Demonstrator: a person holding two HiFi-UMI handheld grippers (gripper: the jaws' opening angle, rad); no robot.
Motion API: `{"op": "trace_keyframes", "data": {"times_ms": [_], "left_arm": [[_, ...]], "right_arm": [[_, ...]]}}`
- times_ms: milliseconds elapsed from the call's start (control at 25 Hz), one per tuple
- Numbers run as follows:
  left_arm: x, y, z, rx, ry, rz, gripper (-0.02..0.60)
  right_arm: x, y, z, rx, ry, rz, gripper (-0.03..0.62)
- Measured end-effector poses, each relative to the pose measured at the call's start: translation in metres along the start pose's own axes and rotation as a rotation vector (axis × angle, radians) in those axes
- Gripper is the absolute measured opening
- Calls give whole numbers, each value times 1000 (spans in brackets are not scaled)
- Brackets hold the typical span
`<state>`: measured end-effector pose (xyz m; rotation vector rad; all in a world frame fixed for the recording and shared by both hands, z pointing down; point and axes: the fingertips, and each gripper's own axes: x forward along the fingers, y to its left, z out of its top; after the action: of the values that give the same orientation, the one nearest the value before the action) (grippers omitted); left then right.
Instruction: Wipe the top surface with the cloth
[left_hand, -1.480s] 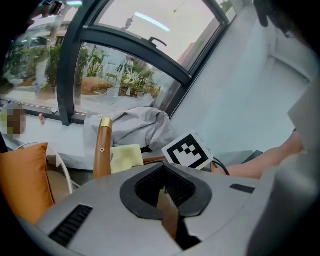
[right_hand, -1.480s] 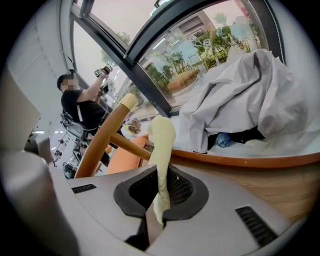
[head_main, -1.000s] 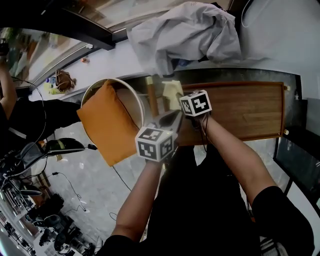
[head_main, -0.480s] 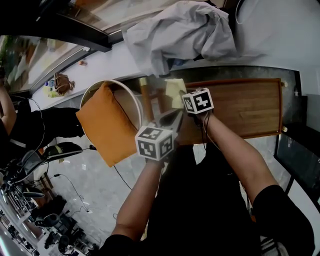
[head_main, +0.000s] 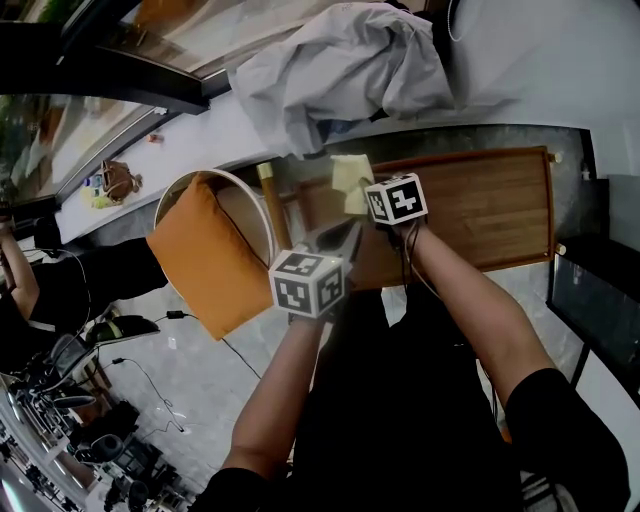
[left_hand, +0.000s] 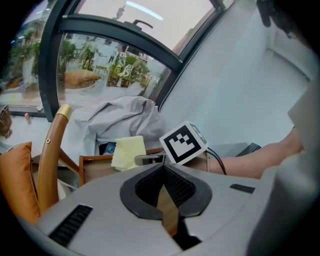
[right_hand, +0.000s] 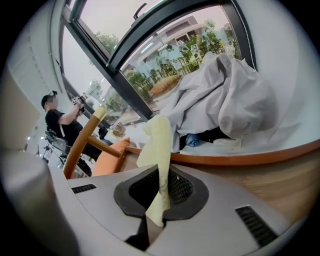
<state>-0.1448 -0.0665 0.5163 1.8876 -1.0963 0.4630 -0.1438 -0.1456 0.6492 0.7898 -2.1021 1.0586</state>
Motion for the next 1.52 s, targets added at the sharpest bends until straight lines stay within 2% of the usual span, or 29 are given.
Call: {"op": "trace_keyframes", "data": {"times_ms": [1520], "left_arm": [[97,-105,-1,88,103,-80,9]], "right_arm": [[-106,-162,-27,85,-51,-136,32]]}}
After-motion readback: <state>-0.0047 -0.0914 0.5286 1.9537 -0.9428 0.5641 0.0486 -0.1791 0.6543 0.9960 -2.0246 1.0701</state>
